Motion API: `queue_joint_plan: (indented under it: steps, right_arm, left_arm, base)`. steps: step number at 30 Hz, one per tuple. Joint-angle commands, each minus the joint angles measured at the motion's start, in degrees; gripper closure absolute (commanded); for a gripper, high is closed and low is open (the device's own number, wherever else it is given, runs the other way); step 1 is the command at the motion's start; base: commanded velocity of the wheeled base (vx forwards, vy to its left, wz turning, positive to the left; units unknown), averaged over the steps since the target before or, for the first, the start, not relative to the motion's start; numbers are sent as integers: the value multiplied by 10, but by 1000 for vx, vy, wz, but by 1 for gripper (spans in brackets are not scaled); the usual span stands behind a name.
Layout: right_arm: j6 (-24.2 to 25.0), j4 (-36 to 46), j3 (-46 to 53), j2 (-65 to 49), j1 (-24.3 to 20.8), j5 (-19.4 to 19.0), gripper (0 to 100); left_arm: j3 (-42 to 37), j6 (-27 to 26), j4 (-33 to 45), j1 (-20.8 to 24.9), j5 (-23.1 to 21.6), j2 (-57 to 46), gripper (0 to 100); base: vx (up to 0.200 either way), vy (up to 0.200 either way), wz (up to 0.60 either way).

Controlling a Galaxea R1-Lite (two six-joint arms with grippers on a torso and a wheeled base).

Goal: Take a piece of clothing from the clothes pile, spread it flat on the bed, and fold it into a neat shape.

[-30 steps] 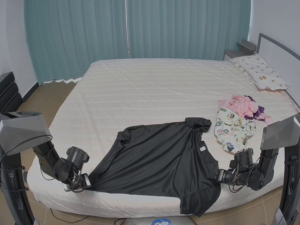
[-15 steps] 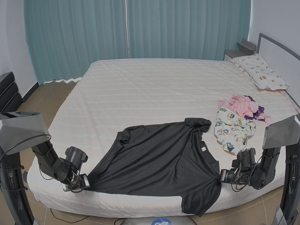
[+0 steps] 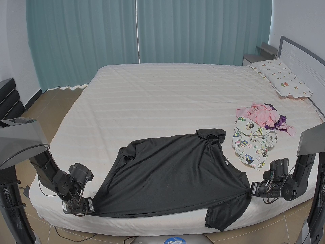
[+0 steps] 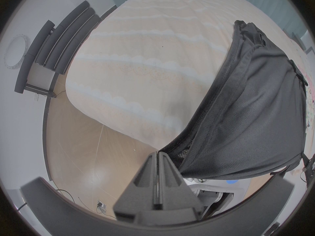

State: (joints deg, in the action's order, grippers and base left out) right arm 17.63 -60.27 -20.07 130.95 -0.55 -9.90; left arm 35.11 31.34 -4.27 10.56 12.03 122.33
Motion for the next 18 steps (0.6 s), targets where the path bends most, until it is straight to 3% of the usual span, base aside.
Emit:
queue_joint_plan:
  steps: [1, 12, 13, 14, 18]
  right_arm:
    - [-8, 2, 0, 6, 3, 2, 100]
    - [-22, -22, -4, 40, -4, 7, 100]
    - [-23, -23, -5, 41, -4, 6, 0]
    - [-23, -24, -6, 42, -4, 5, 0]
    - [-16, -25, -4, 34, -4, -1, 0]
  left_arm:
    - [-2, -1, 3, 4, -1, 0, 100]
    - [-2, -6, 29, 27, -13, 1, 100]
    - [0, -5, 29, 27, -14, 3, 100]
    - [1, -5, 28, 27, -14, 7, 0]
    - [11, 1, 23, 24, -16, 16, 0]
  base:
    - [0, 0, 0]
    - [0, 0, 0]
    - [0, 0, 0]
    - [0, 0, 0]
    - [0, 0, 0]
